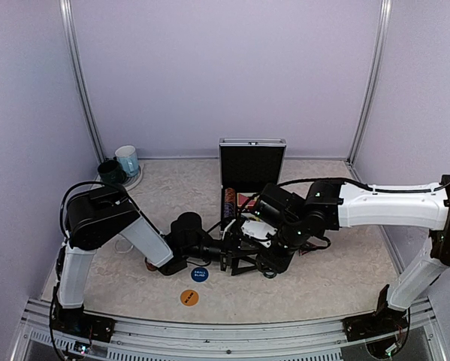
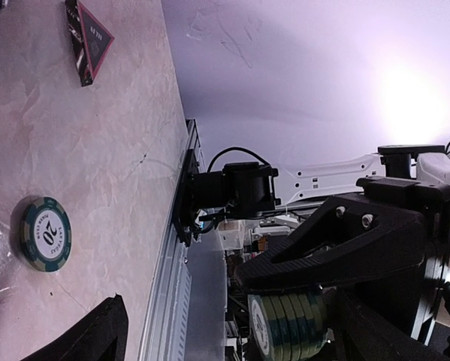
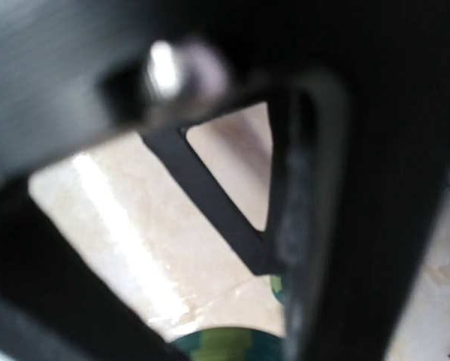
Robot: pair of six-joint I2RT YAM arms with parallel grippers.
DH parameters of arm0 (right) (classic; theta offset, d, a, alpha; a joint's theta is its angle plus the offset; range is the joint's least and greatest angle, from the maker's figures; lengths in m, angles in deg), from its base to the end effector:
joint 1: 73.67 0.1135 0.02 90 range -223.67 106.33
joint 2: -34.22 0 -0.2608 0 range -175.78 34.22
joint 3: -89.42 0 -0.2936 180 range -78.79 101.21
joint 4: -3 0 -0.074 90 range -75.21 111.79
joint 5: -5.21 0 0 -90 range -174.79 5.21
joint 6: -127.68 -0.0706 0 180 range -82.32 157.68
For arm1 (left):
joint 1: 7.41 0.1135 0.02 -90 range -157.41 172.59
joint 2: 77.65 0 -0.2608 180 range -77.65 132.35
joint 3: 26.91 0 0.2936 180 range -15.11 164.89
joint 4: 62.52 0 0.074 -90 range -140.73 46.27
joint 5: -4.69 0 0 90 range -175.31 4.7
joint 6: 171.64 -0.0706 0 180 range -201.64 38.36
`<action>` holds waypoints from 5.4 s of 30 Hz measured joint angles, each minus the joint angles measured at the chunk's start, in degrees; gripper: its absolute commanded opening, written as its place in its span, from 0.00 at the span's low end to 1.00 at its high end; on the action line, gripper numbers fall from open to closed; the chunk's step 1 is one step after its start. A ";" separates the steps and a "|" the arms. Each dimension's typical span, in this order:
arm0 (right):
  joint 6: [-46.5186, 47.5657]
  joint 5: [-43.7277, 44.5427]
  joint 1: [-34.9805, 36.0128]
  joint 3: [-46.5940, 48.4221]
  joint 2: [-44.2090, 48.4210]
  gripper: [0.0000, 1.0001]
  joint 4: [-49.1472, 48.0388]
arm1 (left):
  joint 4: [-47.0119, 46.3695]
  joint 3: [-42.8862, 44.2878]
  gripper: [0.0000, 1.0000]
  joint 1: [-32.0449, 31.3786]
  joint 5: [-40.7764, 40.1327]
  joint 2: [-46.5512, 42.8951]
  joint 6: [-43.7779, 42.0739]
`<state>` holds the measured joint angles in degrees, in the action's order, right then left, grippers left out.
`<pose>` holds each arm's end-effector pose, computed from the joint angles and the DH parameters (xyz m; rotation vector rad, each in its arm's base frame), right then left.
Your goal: Pack up texas hold em set
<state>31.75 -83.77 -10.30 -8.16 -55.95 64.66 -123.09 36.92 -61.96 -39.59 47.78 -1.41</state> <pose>0.1636 0.3235 0.1994 -1.3527 2.4783 0.2709 0.2106 -0.3829 0.0655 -0.3730 -2.1931 2.1967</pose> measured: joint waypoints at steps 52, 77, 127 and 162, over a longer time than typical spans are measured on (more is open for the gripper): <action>-0.11 -7.13 -3.19 3.80 -7.56 0.00 3.23 | -5.44 3.80 0.86 -0.52 4.46 6.21 2.86; 0.04 -5.57 -3.17 3.69 -8.87 0.00 3.91 | -5.07 5.64 0.00 -0.57 5.62 7.39 5.44; -13.57 9.57 -8.90 -3.04 17.00 0.98 -2.62 | 71.54 46.84 0.00 8.90 0.24 4.24 -66.12; -17.55 11.23 -9.18 -3.87 18.51 0.97 -2.36 | 89.68 66.66 0.00 2.80 -23.08 16.96 -101.09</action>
<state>14.20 -72.54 -19.48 -12.03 -37.44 62.30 -33.41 103.58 -59.16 -62.67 64.74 -102.50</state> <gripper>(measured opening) 0.968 0.239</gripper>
